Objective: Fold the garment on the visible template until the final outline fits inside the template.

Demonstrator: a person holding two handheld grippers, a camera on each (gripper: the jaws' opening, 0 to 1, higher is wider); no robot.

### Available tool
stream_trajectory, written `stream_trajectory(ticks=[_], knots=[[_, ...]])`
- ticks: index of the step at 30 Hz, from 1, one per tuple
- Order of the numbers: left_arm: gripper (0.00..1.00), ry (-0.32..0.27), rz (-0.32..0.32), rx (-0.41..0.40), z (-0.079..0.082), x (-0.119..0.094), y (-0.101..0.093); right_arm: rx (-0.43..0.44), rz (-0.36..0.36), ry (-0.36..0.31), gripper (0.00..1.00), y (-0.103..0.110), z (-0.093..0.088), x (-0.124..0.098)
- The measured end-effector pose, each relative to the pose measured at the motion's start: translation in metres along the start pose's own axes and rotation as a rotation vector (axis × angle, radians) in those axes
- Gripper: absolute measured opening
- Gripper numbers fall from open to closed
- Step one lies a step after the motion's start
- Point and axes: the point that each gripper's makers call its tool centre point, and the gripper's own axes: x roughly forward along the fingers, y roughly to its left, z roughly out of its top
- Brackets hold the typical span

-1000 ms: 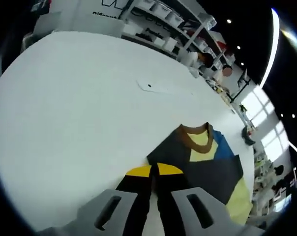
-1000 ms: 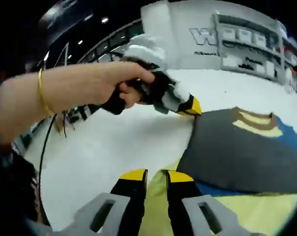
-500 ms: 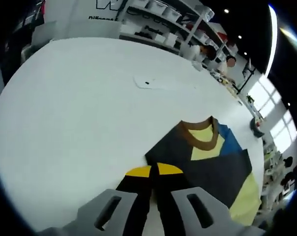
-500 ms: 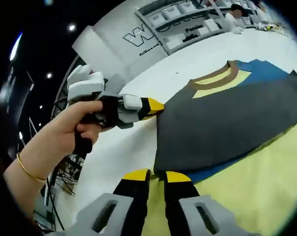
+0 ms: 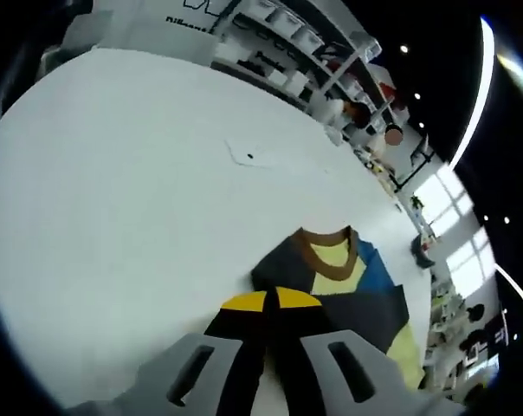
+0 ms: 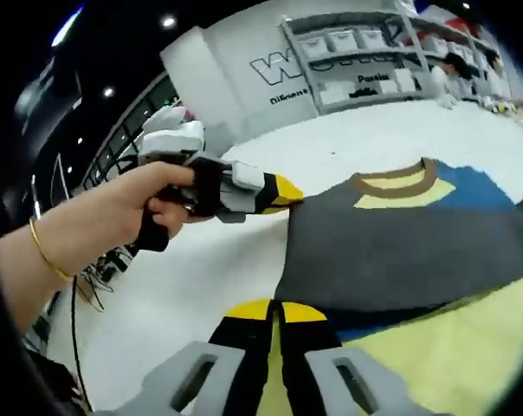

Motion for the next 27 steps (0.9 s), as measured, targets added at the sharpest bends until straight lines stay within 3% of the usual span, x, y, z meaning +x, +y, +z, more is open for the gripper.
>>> stream_trajectory(ticks=[5, 7, 9, 15, 20, 24, 27], knots=[[0.06, -0.015, -0.029, -0.073, 0.002, -0.004, 0.006, -0.245, -0.01, -0.024, 0.0, 0.008, 0.007, -0.001], [0.06, -0.01, -0.019, -0.071, 0.001, -0.004, 0.009, -0.329, -0.009, -0.016, 0.0, 0.012, 0.005, 0.001], [0.06, -0.005, -0.017, -0.074, 0.0, -0.004, 0.011, -0.47, 0.005, 0.005, 0.0, 0.018, -0.002, 0.005], [0.06, -0.005, 0.002, -0.081, -0.002, -0.005, 0.022, -0.466, 0.025, 0.053, 0.0, 0.018, -0.016, 0.013], [0.06, -0.036, 0.037, -0.167, -0.004, -0.004, 0.031, -0.527, 0.051, 0.072, 0.0, 0.023, -0.018, 0.017], [0.06, -0.043, 0.049, -0.131, -0.003, -0.003, 0.03, -0.574, 0.061, 0.079, 0.0, 0.024, -0.019, 0.02], [0.06, -0.046, 0.08, -0.078, 0.0, -0.005, 0.032, -0.556, 0.094, 0.113, 0.0, 0.028, -0.024, 0.022]])
